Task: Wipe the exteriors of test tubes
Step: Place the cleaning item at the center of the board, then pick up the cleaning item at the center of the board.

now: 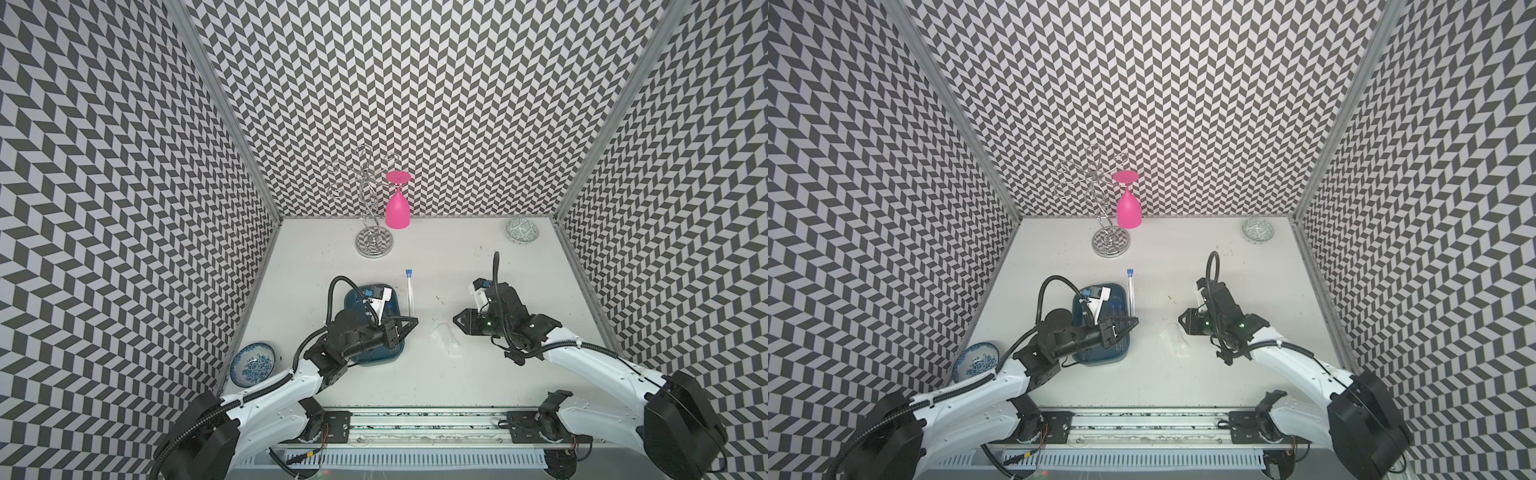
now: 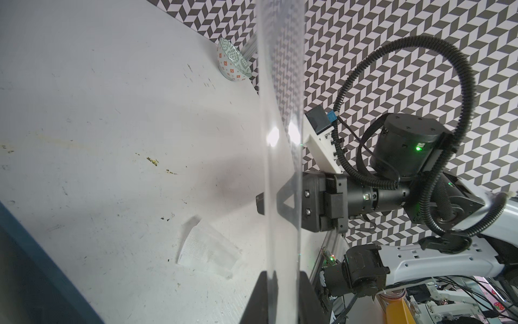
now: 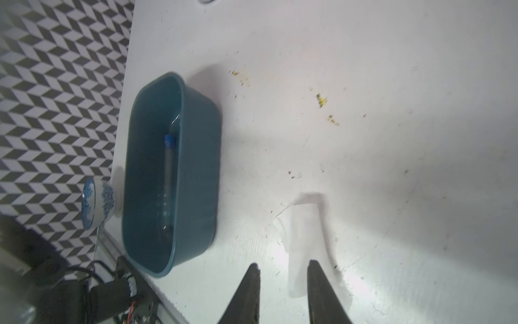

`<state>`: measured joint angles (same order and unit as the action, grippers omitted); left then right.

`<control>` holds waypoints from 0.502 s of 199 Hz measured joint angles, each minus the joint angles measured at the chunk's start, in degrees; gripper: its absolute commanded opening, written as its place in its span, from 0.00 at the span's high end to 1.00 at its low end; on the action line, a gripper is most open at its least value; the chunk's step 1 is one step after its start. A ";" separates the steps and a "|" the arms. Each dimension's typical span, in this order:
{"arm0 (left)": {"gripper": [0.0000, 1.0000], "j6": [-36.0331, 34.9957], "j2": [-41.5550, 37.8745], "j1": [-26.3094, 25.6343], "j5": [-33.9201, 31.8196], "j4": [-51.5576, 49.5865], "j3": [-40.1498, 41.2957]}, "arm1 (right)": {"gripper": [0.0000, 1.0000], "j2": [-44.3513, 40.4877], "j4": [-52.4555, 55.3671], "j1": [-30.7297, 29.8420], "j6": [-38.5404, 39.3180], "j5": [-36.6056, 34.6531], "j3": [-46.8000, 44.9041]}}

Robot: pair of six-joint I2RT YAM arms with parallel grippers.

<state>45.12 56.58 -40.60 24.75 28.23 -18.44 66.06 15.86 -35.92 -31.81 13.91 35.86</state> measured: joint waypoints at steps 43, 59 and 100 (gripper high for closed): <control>0.83 0.46 -0.07 0.00 -0.66 -0.02 0.02 | 0.74 -0.13 0.37 -9.31 -1.16 -1.22 -2.40; 0.83 0.70 -0.35 0.00 -0.70 -0.02 0.07 | 0.75 -0.13 -0.02 -10.25 -2.62 -2.19 -4.72; 0.83 0.85 -0.87 0.00 -0.96 -0.04 0.37 | 0.75 -0.17 -3.61 -10.58 -5.73 -3.72 -9.49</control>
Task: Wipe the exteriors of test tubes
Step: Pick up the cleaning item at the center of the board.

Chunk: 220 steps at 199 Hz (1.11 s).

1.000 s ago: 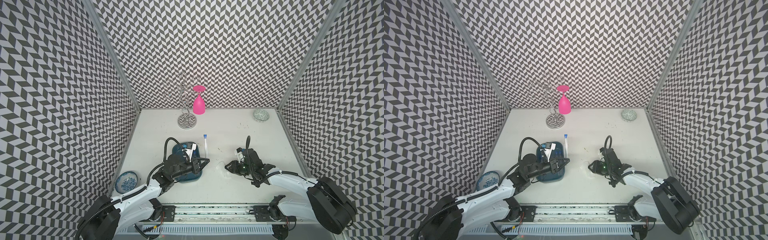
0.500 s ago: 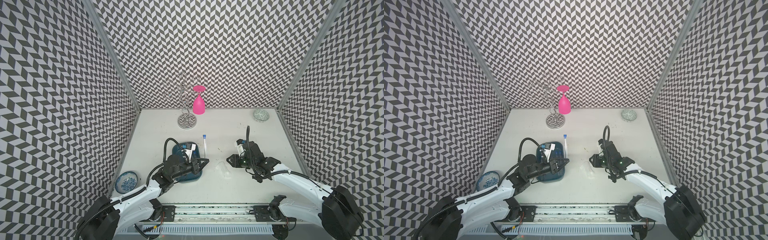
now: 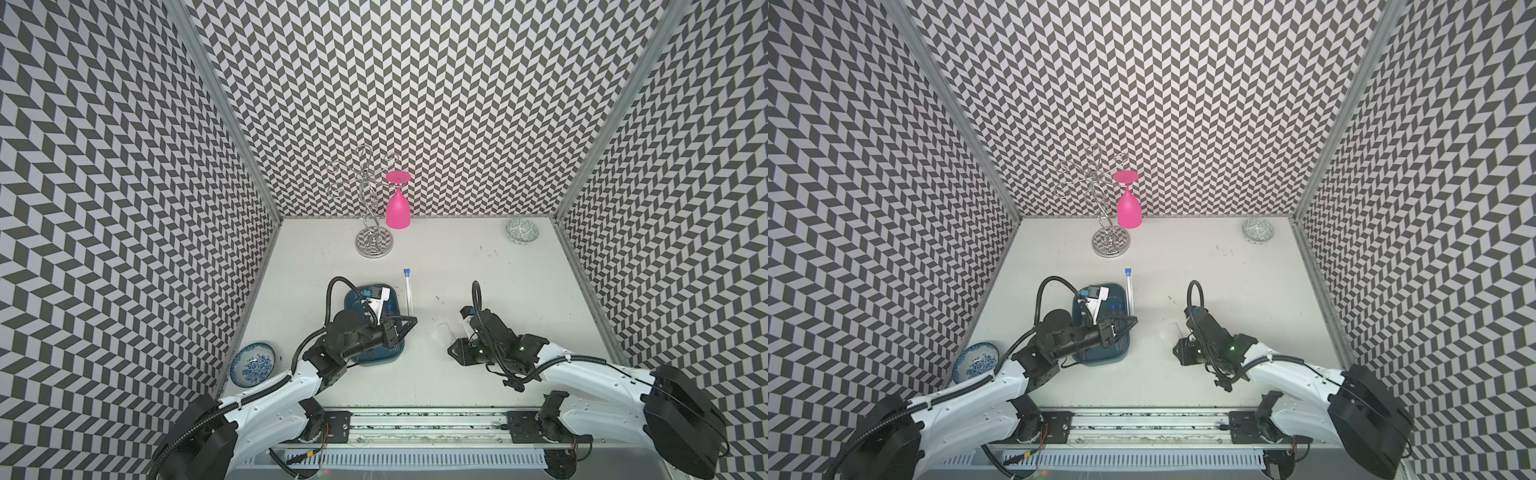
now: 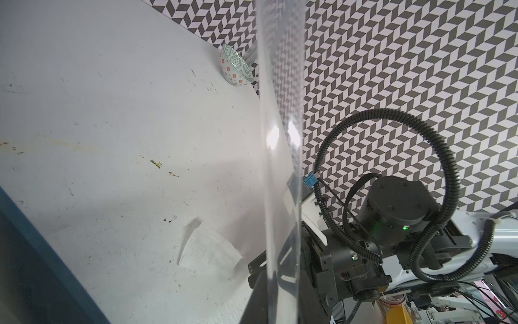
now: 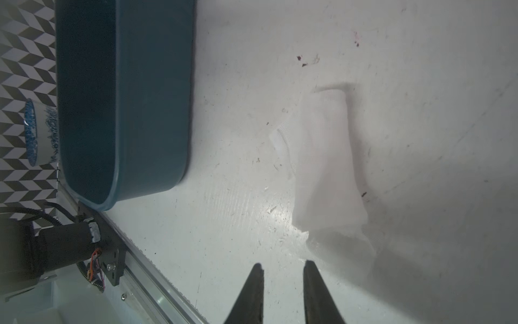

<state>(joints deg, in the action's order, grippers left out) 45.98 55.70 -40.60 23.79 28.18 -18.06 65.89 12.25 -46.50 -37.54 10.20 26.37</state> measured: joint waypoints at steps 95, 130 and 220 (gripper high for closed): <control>0.83 0.07 -0.02 0.00 -0.11 -0.22 0.07 | 0.75 2.89 -11.72 -0.22 -3.21 -0.37 -3.50; 0.83 0.04 -0.02 0.00 -0.11 -0.55 0.07 | 0.75 5.57 -13.57 -0.22 -3.78 -0.46 -3.50; 0.83 0.02 0.00 0.00 -0.13 -0.87 0.07 | 0.75 8.70 -13.33 -0.26 -3.80 -1.84 -2.49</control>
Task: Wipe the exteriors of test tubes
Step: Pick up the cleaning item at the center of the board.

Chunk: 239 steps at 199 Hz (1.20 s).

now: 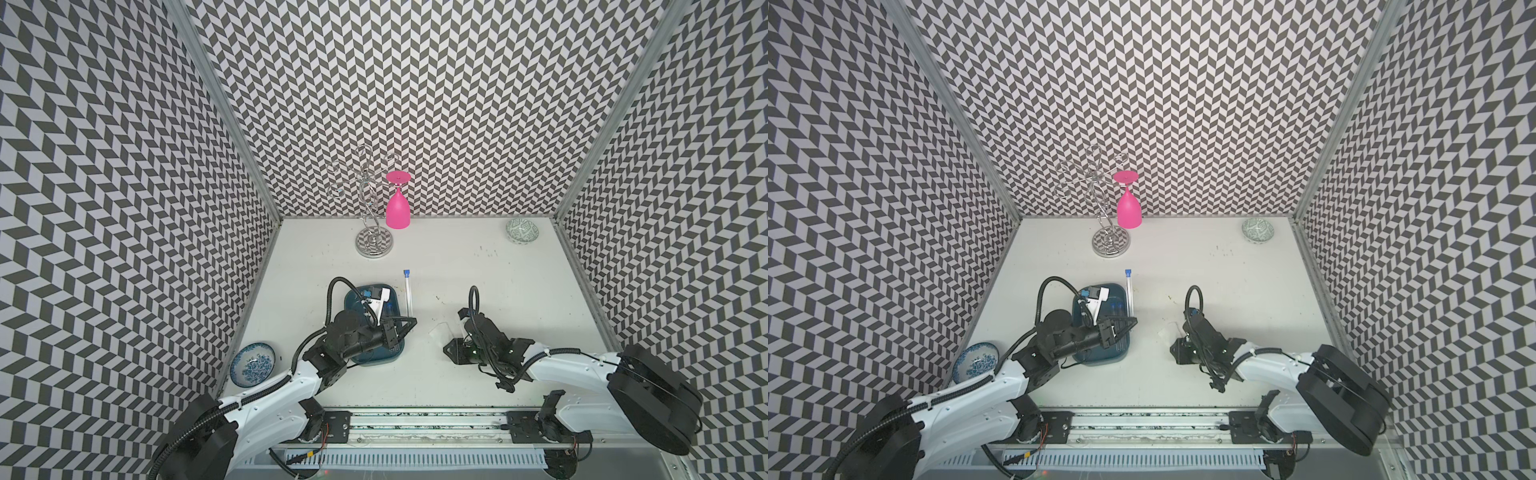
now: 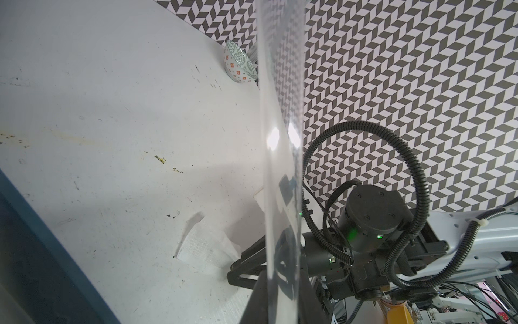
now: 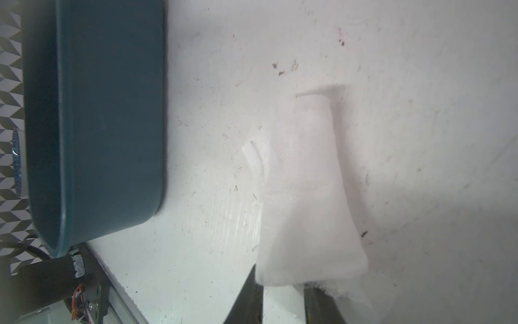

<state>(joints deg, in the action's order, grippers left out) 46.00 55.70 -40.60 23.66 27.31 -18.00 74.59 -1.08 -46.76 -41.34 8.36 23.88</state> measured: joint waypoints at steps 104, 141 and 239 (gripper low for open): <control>0.84 -0.04 -0.13 0.00 -0.07 -0.24 0.00 | 0.76 -1.16 13.16 -3.54 6.43 3.32 12.13; 0.83 -0.07 -2.12 0.15 -0.50 -1.33 0.22 | 0.76 -0.52 16.55 -3.61 6.58 1.29 12.63; 0.83 -0.15 -4.07 0.90 -0.70 -2.86 0.22 | 0.74 18.23 19.65 -3.63 13.33 -9.49 26.99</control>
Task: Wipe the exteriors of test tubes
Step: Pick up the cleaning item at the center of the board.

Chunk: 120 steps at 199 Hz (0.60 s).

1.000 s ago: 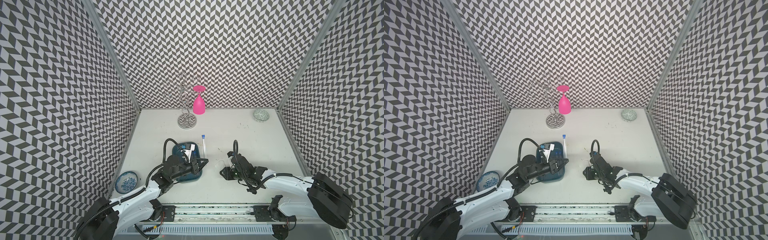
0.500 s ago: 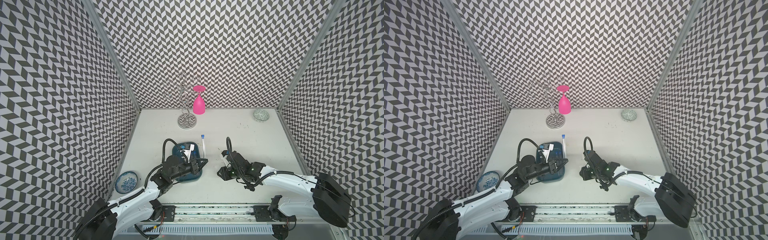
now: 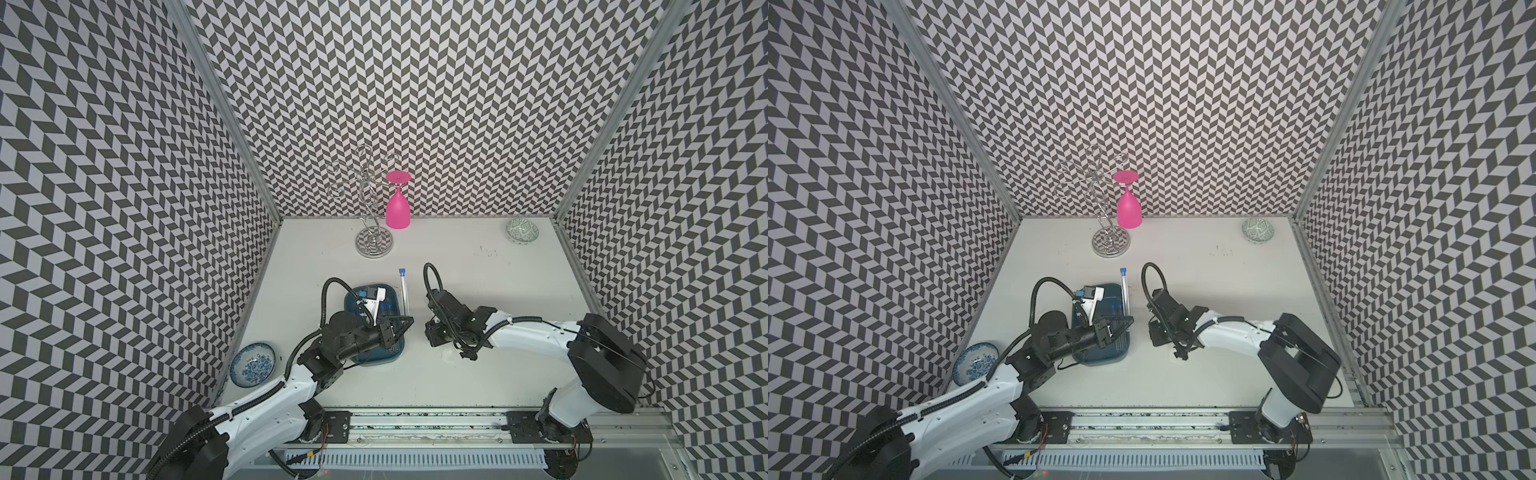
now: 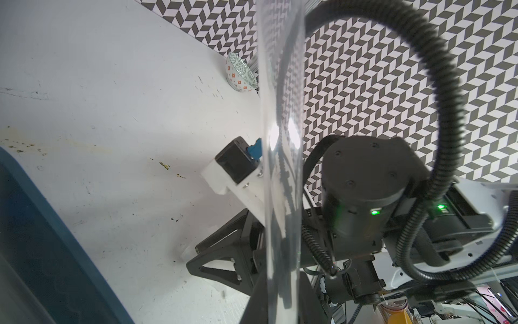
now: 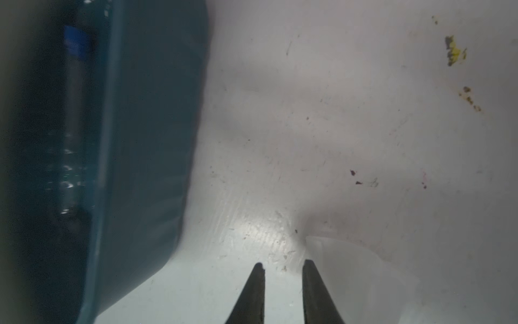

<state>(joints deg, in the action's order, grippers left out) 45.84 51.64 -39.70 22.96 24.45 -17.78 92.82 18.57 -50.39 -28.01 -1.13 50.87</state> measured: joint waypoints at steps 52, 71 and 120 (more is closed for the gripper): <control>0.83 -0.15 0.00 0.09 0.02 -0.26 0.00 | 0.73 1.88 2.75 0.00 2.12 -4.59 1.31; 0.83 -0.15 0.00 0.09 0.02 -0.26 0.00 | 0.73 3.19 2.97 -0.13 2.99 -4.57 1.36; 0.83 -0.13 0.04 0.09 0.02 -0.26 0.00 | 0.76 4.81 3.23 -1.49 4.68 -5.11 1.90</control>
<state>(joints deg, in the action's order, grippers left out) 45.71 51.68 -39.62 22.98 24.18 -17.78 97.62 21.80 -51.88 -23.33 -6.24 52.77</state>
